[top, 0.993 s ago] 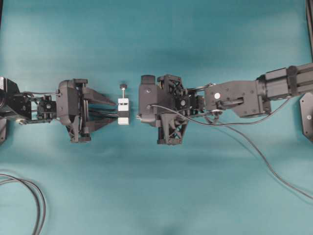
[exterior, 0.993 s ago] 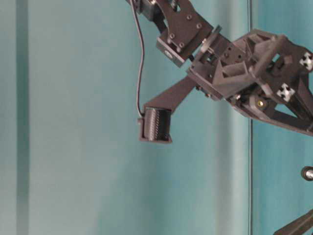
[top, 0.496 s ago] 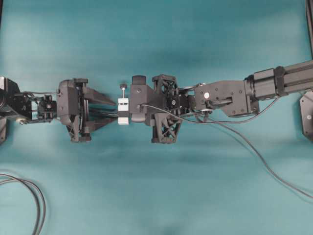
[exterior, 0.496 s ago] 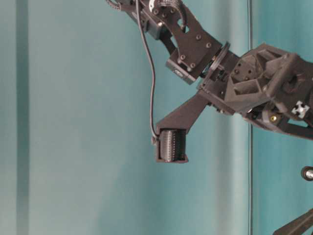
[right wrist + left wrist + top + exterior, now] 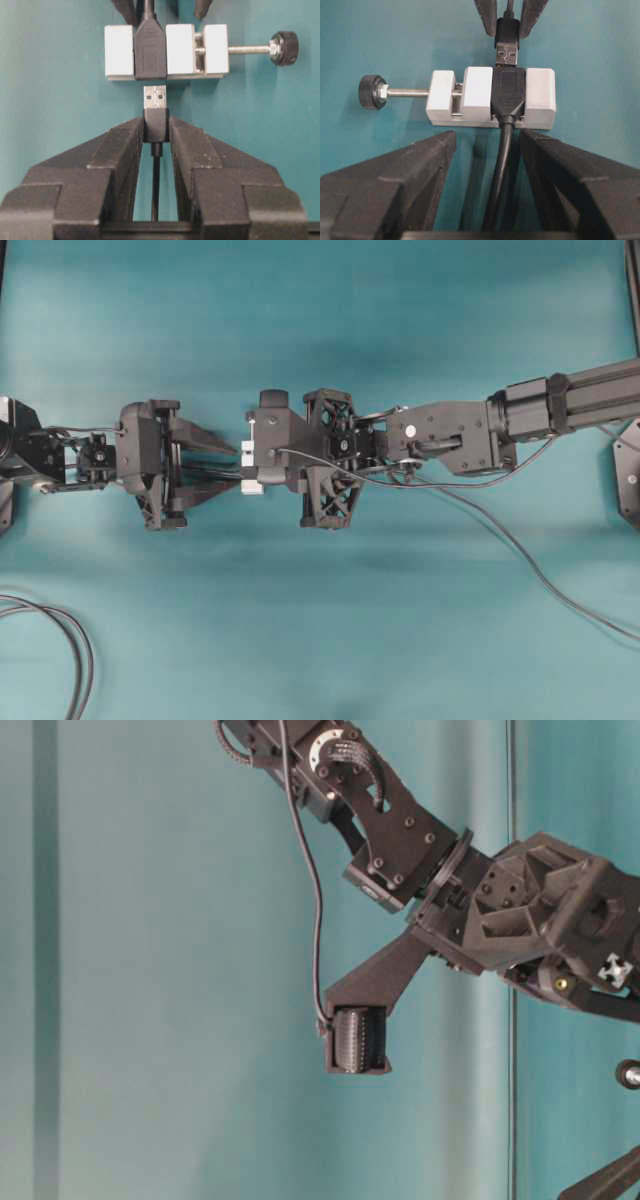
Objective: Insert the USB cable into the female connector supported by the left arm.
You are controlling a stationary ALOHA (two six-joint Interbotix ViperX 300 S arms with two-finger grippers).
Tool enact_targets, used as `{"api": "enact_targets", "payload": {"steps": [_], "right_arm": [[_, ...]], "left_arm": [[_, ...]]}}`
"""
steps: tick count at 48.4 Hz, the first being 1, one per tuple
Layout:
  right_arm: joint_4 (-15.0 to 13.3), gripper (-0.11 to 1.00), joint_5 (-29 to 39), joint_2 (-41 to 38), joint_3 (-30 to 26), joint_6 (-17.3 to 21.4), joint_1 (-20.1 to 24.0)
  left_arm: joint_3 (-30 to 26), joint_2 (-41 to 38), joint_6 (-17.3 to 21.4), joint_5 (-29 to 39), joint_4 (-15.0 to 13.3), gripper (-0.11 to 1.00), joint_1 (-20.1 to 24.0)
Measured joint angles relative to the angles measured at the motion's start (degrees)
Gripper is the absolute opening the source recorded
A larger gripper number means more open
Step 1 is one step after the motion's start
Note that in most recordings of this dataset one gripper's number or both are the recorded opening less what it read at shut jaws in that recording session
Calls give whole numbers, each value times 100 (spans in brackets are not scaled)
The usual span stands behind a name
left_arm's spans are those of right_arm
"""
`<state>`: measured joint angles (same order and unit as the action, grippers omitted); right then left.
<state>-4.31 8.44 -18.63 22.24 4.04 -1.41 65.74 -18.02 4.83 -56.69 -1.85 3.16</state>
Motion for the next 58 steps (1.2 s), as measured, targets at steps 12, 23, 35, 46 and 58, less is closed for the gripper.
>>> {"api": "enact_targets", "payload": {"steps": [12,23,35,46,58], "right_arm": [[0,21,0,-9,-9,0,-9],[0,21,0,-9,-9,26,0],[0,21,-18,-9,-9,44,-9],[0,21,-185,-9,0,185,-9],[0,21,-132,-79,0,193,0]], "left_arm": [[0,0,0,0,0,69,0],[0,0,9,0,0,69,9],[0,0,9,0,0,69,9],[0,0,9,0,0,69,26],[-9,0,9,9,0,69,35]]}}
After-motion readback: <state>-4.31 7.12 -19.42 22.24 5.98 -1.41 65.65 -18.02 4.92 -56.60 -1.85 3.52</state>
